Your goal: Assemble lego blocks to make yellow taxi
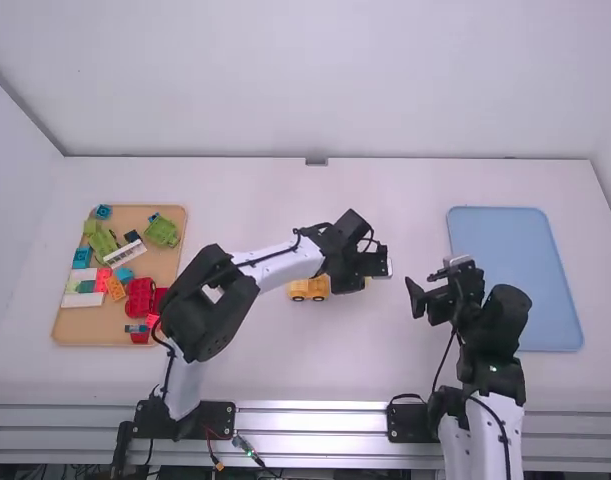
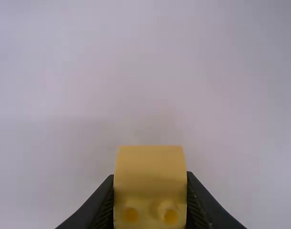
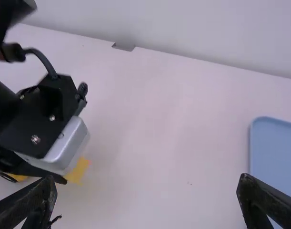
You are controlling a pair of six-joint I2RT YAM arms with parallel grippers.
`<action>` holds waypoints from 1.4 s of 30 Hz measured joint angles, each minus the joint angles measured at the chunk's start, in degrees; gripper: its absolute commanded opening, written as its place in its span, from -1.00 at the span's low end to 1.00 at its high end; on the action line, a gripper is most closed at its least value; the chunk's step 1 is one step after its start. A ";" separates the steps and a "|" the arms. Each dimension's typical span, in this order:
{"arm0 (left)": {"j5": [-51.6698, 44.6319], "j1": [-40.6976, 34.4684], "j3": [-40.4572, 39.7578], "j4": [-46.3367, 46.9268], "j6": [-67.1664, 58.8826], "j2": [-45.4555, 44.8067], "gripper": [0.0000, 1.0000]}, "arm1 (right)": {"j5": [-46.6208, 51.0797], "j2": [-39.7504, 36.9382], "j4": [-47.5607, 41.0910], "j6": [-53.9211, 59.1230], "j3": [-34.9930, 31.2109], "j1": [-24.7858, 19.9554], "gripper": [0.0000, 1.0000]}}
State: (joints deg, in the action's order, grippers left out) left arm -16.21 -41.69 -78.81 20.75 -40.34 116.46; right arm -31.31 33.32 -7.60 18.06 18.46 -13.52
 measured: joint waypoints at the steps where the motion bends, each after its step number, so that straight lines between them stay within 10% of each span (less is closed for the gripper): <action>1: 0.13 0.00 -0.07 0.24 0.00 0.44 -0.97 | -0.02 0.20 0.15 0.17 0.00 0.26 0.98; 21: 0.39 0.17 -0.22 -1.49 0.20 5.68 -0.97 | -0.04 2.78 2.51 0.24 0.00 4.04 0.97; 26: 1.46 0.15 -0.39 -1.57 0.17 5.79 -0.10 | -0.11 2.78 2.51 0.22 0.00 3.85 0.98; 29: 1.90 0.17 -0.39 -1.73 0.24 5.79 0.98 | -0.07 2.78 2.51 0.28 0.00 3.87 0.98; 42: 1.77 2.27 -0.39 2.64 0.13 -1.42 0.98 | -0.09 2.78 2.71 1.68 0.00 3.87 0.98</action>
State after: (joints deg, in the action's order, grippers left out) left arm -14.44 -39.42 -79.20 23.40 -40.21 115.04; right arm -31.40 36.10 -4.89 19.75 18.46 -9.65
